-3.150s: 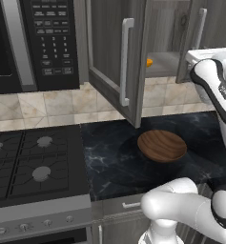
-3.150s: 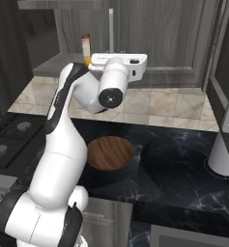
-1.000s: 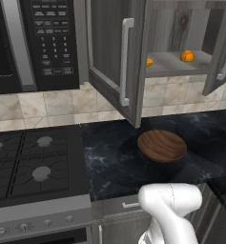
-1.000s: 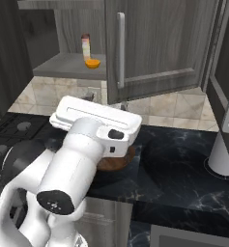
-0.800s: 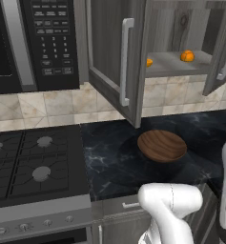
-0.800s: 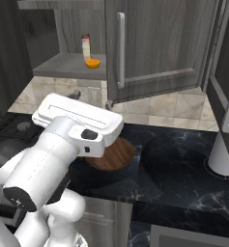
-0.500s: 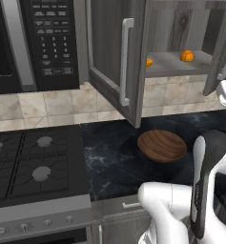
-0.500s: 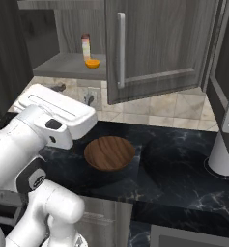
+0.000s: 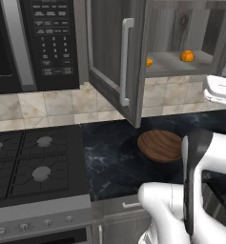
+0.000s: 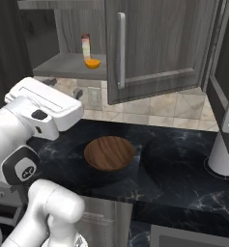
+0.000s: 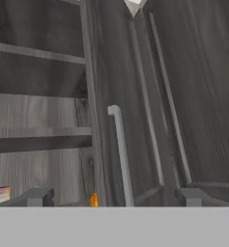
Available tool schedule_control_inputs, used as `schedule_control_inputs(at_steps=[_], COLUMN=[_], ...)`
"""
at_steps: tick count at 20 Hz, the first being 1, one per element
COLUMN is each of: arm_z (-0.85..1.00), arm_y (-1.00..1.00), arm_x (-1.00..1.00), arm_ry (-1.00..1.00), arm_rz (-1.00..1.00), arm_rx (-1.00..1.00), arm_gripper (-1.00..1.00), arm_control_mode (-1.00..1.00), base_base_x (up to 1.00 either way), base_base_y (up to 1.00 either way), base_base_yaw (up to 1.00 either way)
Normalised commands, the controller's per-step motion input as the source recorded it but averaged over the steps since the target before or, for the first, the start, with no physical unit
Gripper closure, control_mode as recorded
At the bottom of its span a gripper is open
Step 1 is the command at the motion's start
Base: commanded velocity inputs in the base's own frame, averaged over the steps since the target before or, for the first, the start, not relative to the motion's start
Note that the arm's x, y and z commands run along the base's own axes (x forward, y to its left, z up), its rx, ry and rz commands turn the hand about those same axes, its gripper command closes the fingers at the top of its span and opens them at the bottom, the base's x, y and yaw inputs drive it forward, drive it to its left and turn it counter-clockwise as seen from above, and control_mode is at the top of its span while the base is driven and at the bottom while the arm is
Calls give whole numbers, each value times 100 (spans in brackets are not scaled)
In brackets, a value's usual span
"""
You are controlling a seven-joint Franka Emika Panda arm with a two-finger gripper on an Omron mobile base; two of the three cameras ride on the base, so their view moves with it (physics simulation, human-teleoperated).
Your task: Open the cabinet. Pick the orange and orange from the cabinet and place them into the bowl. Then close the cabinet.
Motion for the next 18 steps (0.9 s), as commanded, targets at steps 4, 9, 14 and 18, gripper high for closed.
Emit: schedule_control_inputs(at_steps=[4, 9, 14, 18], arm_z=[0, 0, 0, 0], arm_y=[7, 17, 12, 4], arm_x=[42, 59, 49, 38], arm_ry=[0, 0, 0, 0], arm_rz=[0, 0, -17, -34], arm_rx=[0, 0, 0, 0], arm_gripper=[-100, -100, -100, -100], arm_control_mode=[-100, -100, -100, -100], base_base_x=[0, 0, 0, 0], base_base_y=[0, 0, 0, 0], base_base_yaw=[0, 0, 0, 0])
